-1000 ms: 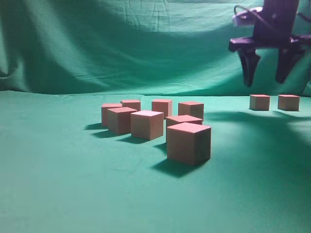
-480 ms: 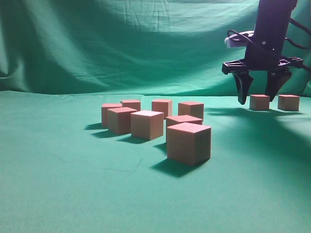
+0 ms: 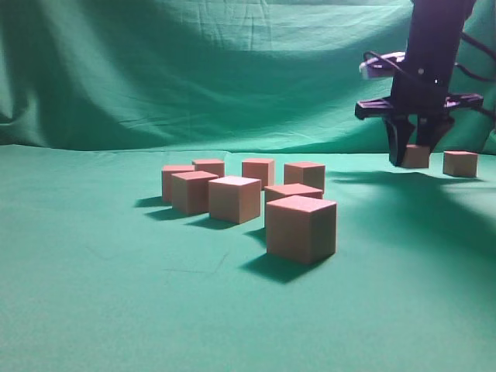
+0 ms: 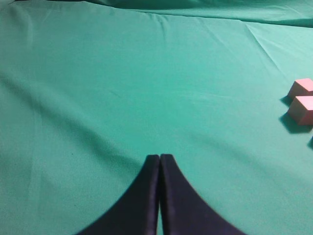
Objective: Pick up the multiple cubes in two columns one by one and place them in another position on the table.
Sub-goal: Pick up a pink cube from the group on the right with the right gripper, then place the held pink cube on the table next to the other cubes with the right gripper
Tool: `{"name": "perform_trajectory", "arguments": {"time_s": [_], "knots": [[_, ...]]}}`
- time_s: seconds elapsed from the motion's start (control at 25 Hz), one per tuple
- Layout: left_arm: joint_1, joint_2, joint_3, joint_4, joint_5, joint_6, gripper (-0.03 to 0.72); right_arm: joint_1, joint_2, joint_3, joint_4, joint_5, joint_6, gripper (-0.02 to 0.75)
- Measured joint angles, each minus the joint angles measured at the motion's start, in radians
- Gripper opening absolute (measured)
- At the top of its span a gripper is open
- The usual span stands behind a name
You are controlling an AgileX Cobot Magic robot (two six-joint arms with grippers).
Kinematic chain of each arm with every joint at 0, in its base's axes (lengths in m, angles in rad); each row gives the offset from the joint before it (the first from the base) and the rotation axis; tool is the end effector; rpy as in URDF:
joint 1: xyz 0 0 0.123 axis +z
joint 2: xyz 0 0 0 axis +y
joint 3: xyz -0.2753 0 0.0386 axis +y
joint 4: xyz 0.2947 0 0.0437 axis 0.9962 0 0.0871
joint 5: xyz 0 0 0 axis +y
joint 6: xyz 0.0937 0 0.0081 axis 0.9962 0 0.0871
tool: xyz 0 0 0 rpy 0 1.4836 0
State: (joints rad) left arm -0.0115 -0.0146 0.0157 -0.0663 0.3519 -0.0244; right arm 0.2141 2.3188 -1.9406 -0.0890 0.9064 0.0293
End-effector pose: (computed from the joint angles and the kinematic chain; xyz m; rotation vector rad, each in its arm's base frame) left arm 0.1096 -0.0034 0.1762 -0.0530 1.8360 -0.0898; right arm 0.5289 0.1083 0.1430 -0.3120 2.7435 -0.0470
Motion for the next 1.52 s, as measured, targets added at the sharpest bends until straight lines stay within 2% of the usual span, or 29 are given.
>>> {"name": "perform_trajectory", "arguments": {"time_s": [0.28,0.4,0.76,0.96,1.08,1.52], "knots": [[0.000,0.000,0.000,0.000,0.000,0.000,0.000,0.009,-0.090,-0.186,0.078,0.243,-0.001,0.273],[0.000,0.000,0.000,0.000,0.000,0.000,0.000,0.033,-0.165,-0.218,0.100,0.319,-0.005,0.273],[0.000,0.000,0.000,0.000,0.000,0.000,0.000,0.192,-0.374,-0.208,0.116,0.353,-0.042,0.273],[0.000,0.000,0.000,0.000,0.000,0.000,0.000,0.317,-0.478,-0.077,0.122,0.353,-0.046,0.273],[0.000,0.000,0.000,0.000,0.000,0.000,0.000,0.387,-0.532,0.065,0.124,0.350,-0.046,0.273],[0.000,0.000,0.000,0.000,0.000,0.000,0.000,0.645,-0.686,0.544,0.171,0.136,-0.101,0.273]]}}
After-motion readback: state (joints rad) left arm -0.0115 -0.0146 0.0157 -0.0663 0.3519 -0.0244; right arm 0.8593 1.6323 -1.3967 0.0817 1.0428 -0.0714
